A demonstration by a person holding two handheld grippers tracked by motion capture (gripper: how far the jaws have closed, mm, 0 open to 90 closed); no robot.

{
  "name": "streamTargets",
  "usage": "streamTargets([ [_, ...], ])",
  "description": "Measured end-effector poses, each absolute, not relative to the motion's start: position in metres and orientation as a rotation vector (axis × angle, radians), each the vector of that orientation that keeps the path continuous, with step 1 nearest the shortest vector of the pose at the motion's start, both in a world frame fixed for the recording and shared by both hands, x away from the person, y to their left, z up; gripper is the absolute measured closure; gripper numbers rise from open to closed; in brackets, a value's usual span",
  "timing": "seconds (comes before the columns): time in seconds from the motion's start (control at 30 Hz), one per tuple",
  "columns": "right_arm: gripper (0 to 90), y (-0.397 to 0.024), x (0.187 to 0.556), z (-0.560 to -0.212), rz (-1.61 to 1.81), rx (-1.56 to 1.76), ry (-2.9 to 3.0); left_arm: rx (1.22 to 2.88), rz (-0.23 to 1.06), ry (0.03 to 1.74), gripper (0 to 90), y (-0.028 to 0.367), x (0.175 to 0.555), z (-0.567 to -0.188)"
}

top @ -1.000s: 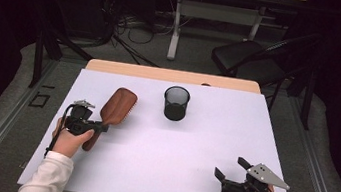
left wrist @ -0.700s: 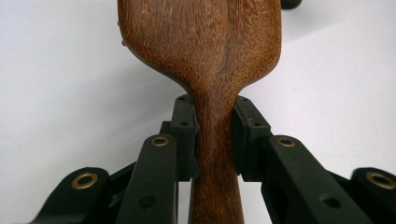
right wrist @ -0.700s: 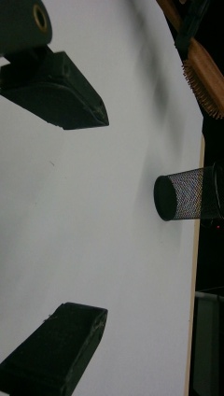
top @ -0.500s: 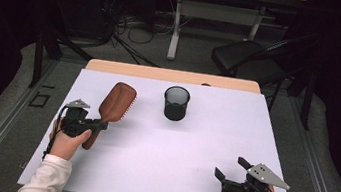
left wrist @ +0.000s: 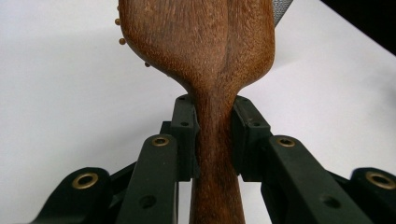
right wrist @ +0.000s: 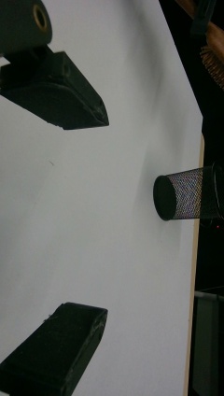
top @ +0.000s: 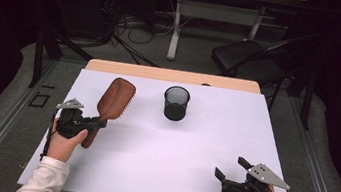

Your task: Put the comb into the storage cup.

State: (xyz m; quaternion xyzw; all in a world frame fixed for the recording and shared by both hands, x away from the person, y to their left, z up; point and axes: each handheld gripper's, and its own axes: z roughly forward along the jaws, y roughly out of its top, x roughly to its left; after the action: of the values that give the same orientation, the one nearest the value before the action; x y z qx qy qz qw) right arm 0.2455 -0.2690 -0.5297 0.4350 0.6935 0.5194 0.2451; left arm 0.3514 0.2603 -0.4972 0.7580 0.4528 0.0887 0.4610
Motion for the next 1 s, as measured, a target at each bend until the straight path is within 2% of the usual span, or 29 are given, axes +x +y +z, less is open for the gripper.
streamTargets([
  [0.63,7.2,-0.267,0.247,-0.530,1.415,1.198,1.902,1.788,0.124,1.063,73.5,0.261,0.348,-0.494],
  [1.0,5.4,-0.237,0.255,-0.516,1.394,1.206,1.965,1.793,0.121,0.980,73.5,0.244,0.339,-0.483],
])
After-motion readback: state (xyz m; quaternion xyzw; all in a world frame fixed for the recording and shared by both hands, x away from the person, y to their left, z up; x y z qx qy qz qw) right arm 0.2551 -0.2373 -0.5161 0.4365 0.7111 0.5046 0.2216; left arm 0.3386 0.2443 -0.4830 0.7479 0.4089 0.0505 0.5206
